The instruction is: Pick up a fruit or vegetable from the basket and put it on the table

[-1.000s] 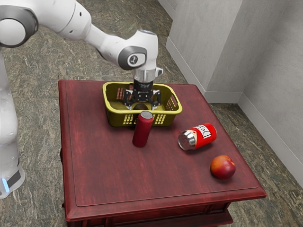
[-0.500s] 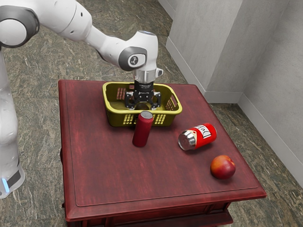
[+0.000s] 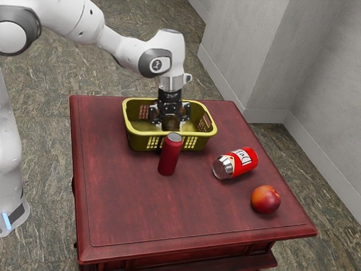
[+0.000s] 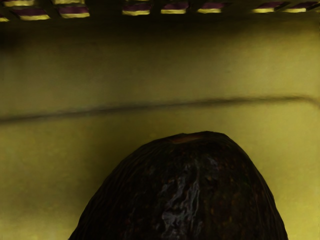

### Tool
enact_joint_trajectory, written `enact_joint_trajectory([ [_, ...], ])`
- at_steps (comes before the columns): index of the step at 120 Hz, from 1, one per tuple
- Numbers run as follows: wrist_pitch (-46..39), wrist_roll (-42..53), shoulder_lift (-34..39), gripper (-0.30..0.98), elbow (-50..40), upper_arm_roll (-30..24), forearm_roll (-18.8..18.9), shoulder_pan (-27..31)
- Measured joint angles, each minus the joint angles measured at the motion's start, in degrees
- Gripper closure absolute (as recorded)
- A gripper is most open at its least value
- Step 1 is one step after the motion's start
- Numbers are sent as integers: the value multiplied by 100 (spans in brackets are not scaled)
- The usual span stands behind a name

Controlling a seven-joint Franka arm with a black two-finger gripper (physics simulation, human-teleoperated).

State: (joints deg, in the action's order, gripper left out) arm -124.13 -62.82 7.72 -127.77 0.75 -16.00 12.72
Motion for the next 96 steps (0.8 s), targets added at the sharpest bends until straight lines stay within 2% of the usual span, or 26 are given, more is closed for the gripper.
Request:
enact_joint_trajectory([
  [18, 16, -24, 292, 42, -2, 34, 42, 32],
  [34, 23, -40, 805, 42, 15, 122, 257, 28],
  [47, 24, -90, 1230, 41, 55, 106, 363, -396],
  [62, 24, -211, 1394, 42, 152, -122, 410, -850],
  [96, 10, -562, 1154, 36, 527, -995, 400, -1103],
])
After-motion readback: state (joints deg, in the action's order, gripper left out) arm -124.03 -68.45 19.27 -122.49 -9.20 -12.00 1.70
